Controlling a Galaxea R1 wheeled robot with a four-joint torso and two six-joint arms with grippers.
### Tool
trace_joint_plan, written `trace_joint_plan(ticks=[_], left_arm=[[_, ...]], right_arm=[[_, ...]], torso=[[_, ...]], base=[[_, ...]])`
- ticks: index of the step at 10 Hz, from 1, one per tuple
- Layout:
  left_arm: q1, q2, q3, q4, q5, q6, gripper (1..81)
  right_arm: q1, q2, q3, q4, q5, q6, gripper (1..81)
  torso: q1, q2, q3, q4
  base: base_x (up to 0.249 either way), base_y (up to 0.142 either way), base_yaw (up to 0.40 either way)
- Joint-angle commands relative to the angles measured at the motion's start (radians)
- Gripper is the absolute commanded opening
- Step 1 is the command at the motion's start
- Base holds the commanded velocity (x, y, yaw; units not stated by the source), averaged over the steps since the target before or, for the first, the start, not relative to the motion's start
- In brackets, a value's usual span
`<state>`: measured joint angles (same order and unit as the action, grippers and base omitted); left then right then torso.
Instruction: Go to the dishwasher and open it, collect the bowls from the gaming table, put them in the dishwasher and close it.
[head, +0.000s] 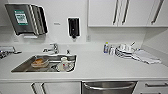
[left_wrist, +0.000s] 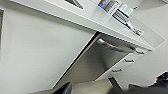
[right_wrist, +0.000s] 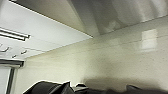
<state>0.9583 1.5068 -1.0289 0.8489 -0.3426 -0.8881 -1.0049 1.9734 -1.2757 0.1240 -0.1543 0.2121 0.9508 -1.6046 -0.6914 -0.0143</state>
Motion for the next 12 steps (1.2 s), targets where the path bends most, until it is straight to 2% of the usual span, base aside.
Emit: trace_joint_plan(ticks=[1,2,3,4,5,6,8,11,12], left_arm=[[-0.075,-0.045,0.009,0.010,-0.009,0.000,81.1],[-0.078,-0.040,0.009,0.015,-0.009,0.000,81.1],[-0.078,-0.025,0.009,0.036,-0.010,-0.002,81.1],[-0.078,-0.016,0.009,0.036,-0.010,-0.003,81.1],[-0.078,-0.009,0.003,0.030,-0.009,-0.015,81.1],[-0.080,-0.006,-0.005,0.033,-0.010,-0.031,81.1],[-0.080,0.001,-0.013,0.036,-0.010,-0.032,81.1],[-0.080,0.003,-0.016,0.038,-0.010,-0.032,81.1],[-0.079,0.006,-0.017,0.038,-0.010,-0.032,81.1]], right_arm=[[0.220,-0.040,0.049,0.040,-0.172,0.167,81.1],[0.258,-0.029,0.044,0.040,-0.183,0.219,81.1],[0.303,-0.012,0.041,0.039,-0.211,0.309,81.1],[0.344,-0.008,0.041,0.039,-0.223,0.352,81.1],[0.370,-0.008,0.046,0.040,-0.225,0.403,81.1],[0.384,-0.011,0.041,0.039,-0.223,0.479,81.1],[0.403,-0.022,0.033,0.039,-0.191,0.626,81.1],[0.419,-0.014,0.024,0.039,-0.096,0.860,81.1],[0.442,-0.008,0.015,0.039,-0.085,0.917,81.1]], torso=[[0.000,0.000,0.000,0.000],[0.000,0.000,0.000,0.000],[0.000,0.000,0.000,0.000],[0.001,0.000,0.000,0.000],[0.001,0.000,0.000,0.000],[0.001,0.000,0.000,0.000],[0.001,0.000,-0.001,0.000],[0.001,0.000,-0.001,0.000],[0.001,0.000,-0.001,0.000]], base=[[0.000,0.000,0.000],[0.000,0.000,0.000],[0.000,0.000,0.000],[0.000,0.000,0.000],[0.000,0.000,0.000],[0.000,0.000,0.000],[0.000,0.000,0.000],[0.000,0.000,0.000],[0.000,0.000,0.000]])
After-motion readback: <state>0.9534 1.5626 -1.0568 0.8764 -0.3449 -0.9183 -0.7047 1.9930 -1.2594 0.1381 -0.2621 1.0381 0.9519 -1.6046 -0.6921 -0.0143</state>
